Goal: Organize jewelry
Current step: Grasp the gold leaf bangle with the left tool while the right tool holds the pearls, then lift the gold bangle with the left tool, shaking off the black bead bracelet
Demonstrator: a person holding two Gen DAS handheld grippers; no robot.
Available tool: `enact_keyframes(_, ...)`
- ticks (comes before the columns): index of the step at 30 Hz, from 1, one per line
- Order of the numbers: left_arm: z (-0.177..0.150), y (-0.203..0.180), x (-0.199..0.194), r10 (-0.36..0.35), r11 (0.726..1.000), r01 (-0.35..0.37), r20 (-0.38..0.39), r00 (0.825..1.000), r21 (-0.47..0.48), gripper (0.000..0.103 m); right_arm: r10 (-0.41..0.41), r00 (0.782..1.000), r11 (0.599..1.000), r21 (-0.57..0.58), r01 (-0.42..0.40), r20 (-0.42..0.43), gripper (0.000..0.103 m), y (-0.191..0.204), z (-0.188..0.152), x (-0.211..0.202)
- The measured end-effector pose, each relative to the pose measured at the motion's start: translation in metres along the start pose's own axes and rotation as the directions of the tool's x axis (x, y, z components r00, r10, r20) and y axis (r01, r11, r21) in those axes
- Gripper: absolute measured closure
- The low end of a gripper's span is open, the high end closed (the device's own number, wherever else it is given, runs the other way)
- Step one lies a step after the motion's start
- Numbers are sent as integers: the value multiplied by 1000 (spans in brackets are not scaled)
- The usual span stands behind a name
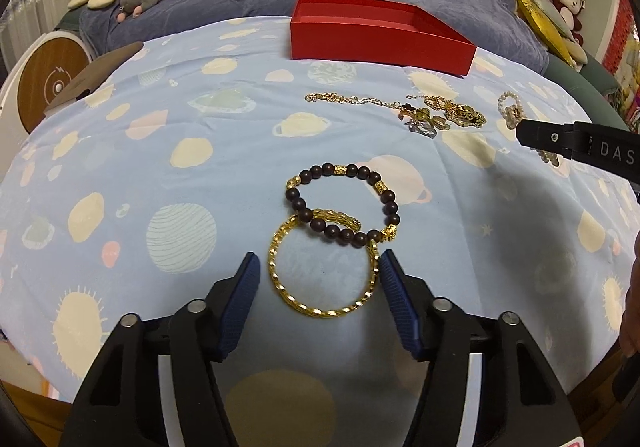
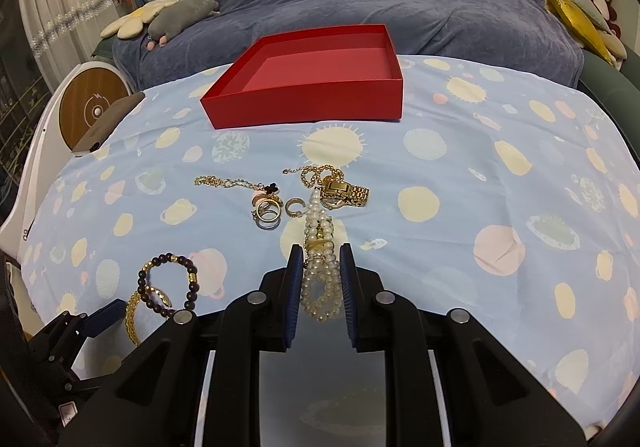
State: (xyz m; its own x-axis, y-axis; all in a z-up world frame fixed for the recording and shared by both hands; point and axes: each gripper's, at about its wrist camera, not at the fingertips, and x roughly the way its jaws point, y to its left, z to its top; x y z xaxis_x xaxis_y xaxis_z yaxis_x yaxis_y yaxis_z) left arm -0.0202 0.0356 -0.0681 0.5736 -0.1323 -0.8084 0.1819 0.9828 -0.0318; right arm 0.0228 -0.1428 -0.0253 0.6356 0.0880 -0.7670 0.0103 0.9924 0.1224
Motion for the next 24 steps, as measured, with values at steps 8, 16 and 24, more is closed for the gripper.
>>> enact_keyframes(8,0,15,-11,27,999,-27,5,1000,-32,51,8,1000,1000,0,-8,8,85,1,1,-3)
enact_keyframes(16,9,21,-36,142,990,-142,65,988,-4,51,19,1000,1000,2,-19,16,85,4,5,-6)
enact_keyframes(24,18,34,-42,66,997,-67,-51,997,-24,51,34,999,999,2,-34,28,85,7,8,-11)
